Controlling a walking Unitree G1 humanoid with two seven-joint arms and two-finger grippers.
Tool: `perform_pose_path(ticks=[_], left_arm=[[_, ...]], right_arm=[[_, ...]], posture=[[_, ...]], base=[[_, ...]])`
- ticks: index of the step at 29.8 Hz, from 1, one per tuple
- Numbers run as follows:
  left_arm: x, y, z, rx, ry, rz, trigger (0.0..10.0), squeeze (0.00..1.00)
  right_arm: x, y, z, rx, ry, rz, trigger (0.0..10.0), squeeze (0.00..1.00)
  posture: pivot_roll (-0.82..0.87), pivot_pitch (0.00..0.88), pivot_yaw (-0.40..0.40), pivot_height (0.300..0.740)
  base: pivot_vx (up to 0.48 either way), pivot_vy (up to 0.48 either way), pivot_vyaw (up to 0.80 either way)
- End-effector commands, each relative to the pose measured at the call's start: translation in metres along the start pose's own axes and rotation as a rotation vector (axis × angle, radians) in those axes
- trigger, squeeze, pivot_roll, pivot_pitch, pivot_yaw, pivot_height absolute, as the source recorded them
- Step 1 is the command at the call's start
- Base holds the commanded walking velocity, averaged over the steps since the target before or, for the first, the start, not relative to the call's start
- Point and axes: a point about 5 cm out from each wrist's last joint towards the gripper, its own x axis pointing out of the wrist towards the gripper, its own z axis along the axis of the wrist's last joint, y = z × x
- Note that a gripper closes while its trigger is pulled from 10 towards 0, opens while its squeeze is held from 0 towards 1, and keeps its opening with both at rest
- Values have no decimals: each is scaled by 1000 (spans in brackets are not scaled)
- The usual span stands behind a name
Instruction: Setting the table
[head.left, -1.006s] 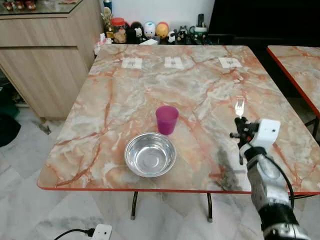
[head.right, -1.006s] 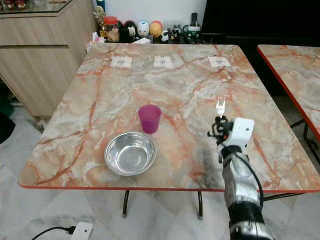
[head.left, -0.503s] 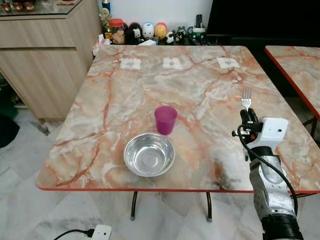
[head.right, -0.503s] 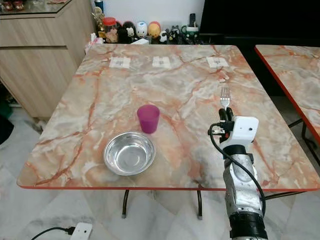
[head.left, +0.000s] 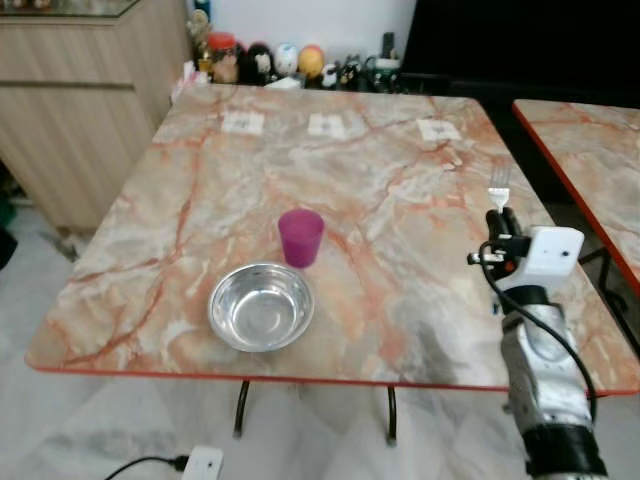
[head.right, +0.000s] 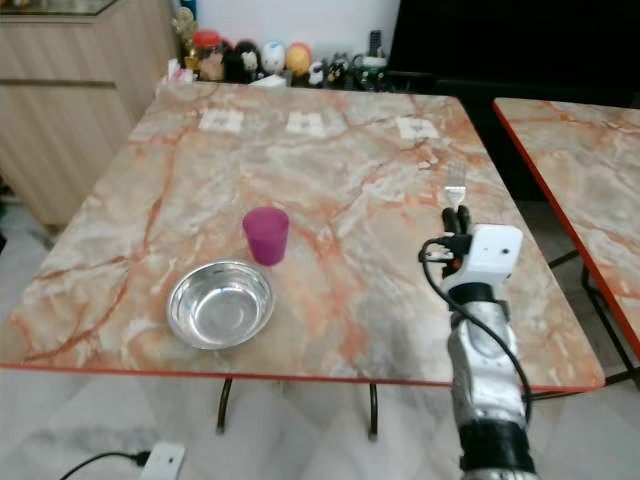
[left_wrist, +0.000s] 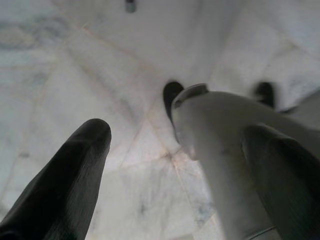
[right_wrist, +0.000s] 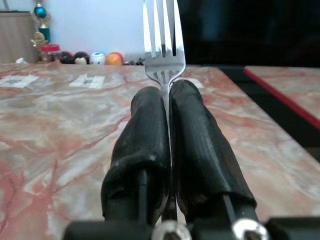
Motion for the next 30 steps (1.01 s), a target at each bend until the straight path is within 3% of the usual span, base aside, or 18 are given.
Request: perform_pose_path(ticks=[1, 30], left_arm=[[-1, -5, -10, 7, 39, -17, 10000, 0], [-1, -4, -10, 16, 35, -19, 10000, 0]], right_arm=[[-1, -11, 2, -15, 2, -33, 10000, 0], [0, -17, 4, -14, -6, -73, 10000, 0]], posture=[[44, 66, -28, 740], [41, 45, -24, 740]], base=[[0, -472, 0], [0, -477, 0]])
